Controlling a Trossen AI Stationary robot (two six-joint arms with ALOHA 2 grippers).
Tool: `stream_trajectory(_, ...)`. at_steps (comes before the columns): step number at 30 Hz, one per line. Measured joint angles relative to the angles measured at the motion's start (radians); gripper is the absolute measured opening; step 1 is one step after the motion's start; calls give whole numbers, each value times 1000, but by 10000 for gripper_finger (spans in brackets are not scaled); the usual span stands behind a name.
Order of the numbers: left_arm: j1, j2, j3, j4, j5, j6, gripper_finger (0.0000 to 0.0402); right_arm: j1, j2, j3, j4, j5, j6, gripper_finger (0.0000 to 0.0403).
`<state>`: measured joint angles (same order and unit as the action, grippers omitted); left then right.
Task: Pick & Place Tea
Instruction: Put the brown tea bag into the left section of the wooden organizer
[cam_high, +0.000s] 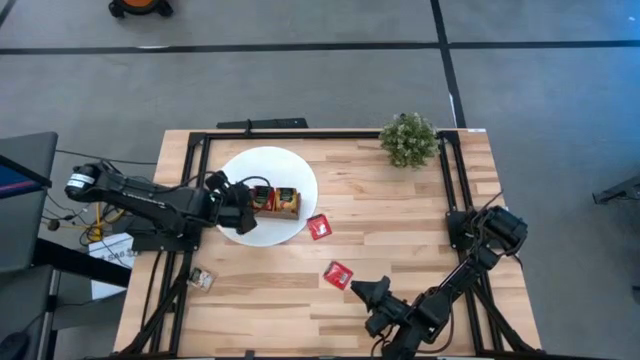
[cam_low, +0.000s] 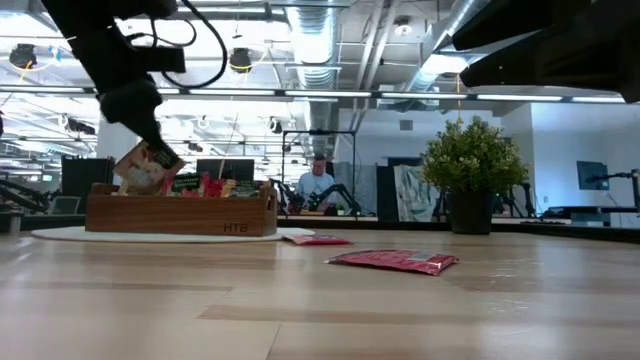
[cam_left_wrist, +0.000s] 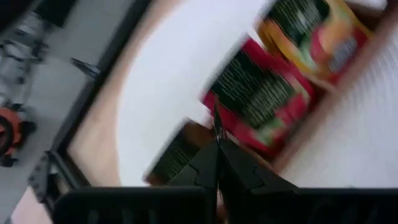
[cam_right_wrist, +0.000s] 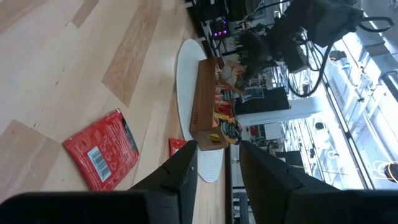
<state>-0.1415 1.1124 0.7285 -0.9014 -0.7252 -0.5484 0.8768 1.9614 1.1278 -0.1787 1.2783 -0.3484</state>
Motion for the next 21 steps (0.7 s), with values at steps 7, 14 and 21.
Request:
stream_trajectory(7, 4, 1, -17, 7, 6, 18, 0, 0, 0, 0, 0, 0, 0, 111)
stream_trajectory(14, 39, 1, -17, 7, 13, 19, 0, 0, 0, 0, 0, 0, 0, 111)
stream_trajectory(21, 84, 1, -17, 10, 14, 27, 43, 1, 0, 0, 0, 0, 0, 111)
